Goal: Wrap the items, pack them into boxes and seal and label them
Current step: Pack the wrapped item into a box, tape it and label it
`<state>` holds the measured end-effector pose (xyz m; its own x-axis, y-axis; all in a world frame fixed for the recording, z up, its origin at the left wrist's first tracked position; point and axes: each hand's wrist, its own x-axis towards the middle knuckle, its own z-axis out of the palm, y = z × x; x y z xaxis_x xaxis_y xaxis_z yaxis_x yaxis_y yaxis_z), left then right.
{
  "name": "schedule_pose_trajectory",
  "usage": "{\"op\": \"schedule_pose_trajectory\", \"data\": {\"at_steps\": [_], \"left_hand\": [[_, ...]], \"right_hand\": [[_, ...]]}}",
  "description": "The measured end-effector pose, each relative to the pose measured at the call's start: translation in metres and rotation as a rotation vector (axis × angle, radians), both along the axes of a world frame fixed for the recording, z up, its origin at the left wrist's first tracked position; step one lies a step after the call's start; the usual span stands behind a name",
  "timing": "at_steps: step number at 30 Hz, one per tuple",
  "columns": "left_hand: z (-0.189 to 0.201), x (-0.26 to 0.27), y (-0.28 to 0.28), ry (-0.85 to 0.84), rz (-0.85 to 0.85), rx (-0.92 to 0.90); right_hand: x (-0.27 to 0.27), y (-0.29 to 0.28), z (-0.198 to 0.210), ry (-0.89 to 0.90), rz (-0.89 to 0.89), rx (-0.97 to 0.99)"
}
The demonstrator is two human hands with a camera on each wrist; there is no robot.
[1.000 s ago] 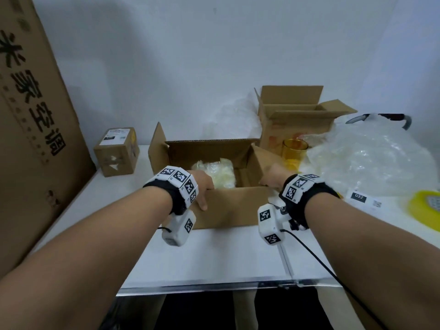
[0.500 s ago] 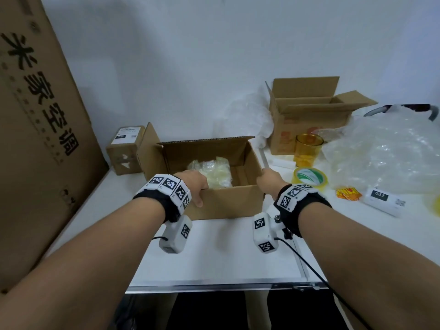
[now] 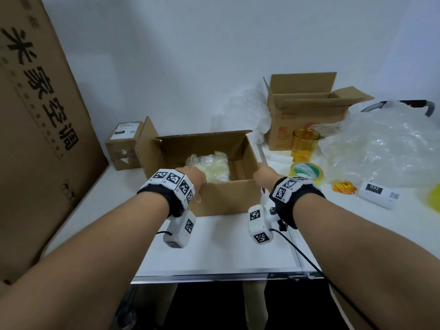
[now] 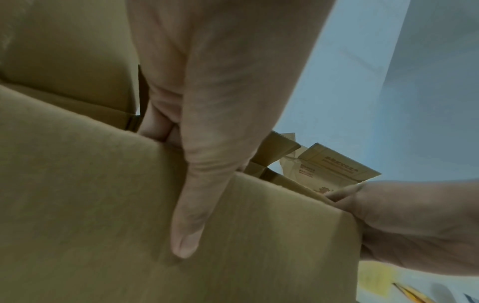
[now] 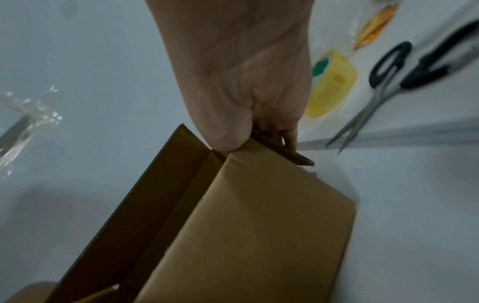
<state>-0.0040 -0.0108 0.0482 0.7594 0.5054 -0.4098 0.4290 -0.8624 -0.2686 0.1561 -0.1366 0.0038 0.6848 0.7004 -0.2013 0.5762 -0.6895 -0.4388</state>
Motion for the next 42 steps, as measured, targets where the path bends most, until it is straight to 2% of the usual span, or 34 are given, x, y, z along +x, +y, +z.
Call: {"op": "schedule_pose_trajectory", "data": {"at_steps": [2,5,8,13,17,23,26,29,33,35,37,38,42], "left_hand": [[0.004,0.0,0.0,0.041,-0.018,0.007],[0.032,0.007,0.001,0.055,-0.073,0.008],[0.079,0.037,0.002,-0.142,-0.047,-0.146],[0.15,0.089,0.013,-0.439,-0.08,-0.073],[0.176,0.126,0.037,-0.584,-0.047,-0.01],[0.154,0.172,0.097,-0.645,0.187,-0.283],[0.141,0.191,0.12,-0.654,0.228,-0.319],[0.127,0.206,0.139,-0.671,0.261,-0.361],[0.109,0.216,0.154,-0.68,0.305,-0.399],[0.103,0.217,0.157,-0.67,0.317,-0.406],[0.098,0.219,0.159,-0.654,0.322,-0.423],[0.096,0.221,0.159,-0.64,0.315,-0.43],[0.093,0.222,0.156,-0.631,0.153,-0.302]], "right_hand": [[0.003,-0.003,0.011,0.089,-0.093,0.086],[0.023,-0.011,0.038,0.091,-0.083,0.068],[0.054,-0.011,0.067,0.062,-0.111,0.106],[0.093,0.004,0.105,0.014,-0.086,0.136],[0.12,0.028,0.13,-0.004,-0.084,0.175],[0.143,0.082,0.13,0.026,0.08,0.098],[0.16,0.106,0.123,0.018,0.133,0.061],[0.178,0.125,0.105,0.04,0.098,0.054],[0.185,0.133,0.087,-0.027,0.11,-0.105],[0.185,0.138,0.083,-0.034,0.094,-0.106],[0.183,0.144,0.086,-0.048,0.134,-0.108],[0.186,0.146,0.085,-0.116,0.197,-0.113],[0.18,0.14,0.117,-0.125,0.094,0.208]]}}
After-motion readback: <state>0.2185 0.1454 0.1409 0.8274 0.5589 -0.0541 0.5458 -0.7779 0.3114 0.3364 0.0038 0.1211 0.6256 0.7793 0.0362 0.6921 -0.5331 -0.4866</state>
